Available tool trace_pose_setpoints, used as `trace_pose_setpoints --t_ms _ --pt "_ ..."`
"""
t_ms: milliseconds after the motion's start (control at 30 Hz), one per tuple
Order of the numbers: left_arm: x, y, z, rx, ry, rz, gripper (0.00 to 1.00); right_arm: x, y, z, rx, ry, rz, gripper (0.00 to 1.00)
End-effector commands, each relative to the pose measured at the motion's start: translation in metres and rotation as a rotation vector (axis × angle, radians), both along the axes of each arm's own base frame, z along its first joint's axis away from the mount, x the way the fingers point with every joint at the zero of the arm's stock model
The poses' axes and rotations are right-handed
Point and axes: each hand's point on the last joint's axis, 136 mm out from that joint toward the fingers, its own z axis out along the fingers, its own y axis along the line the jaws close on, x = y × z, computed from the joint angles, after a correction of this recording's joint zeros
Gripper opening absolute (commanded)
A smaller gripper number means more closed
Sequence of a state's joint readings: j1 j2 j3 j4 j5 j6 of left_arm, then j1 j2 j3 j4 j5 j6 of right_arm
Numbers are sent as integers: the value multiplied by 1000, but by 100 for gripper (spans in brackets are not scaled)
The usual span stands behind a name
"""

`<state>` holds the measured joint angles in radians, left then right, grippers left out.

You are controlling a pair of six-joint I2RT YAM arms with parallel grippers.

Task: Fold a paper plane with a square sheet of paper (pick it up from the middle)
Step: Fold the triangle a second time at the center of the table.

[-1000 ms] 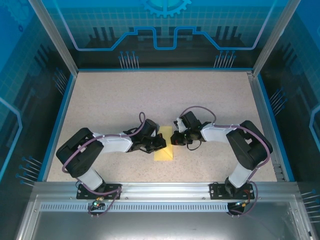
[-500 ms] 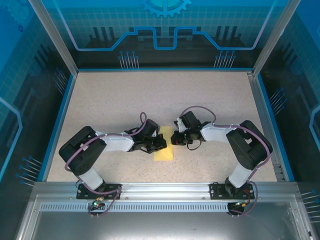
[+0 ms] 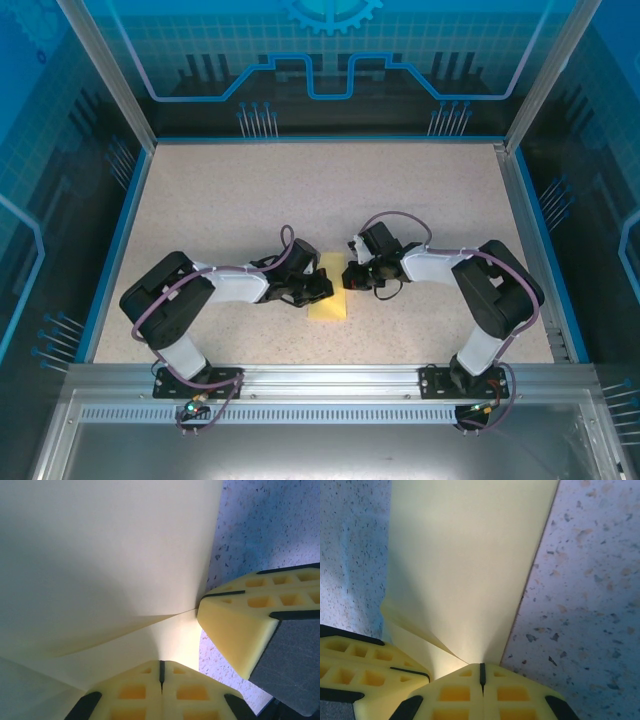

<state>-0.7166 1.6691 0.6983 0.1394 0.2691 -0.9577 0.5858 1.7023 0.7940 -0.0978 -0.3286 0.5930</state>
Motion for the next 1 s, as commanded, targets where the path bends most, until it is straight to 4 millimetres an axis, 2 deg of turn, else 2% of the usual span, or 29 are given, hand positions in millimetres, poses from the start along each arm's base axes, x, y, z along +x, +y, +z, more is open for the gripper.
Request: trace_pose_setpoints --t_ms 0,367,733,967 --pt "-1 -1 -2 23 -6 -25 4 4 -5 -3 -22 9 -6 3" --pt "-2 2 -5 38 -3 -22 4 -5 -6 0 -2 24 -7 4" --pt "1 -2 21 -24 -79 -36 5 -6 -6 3 1 19 -6 4" --pt "-1 3 8 20 -43 -26 4 -8 -6 3 11 26 -6 4"
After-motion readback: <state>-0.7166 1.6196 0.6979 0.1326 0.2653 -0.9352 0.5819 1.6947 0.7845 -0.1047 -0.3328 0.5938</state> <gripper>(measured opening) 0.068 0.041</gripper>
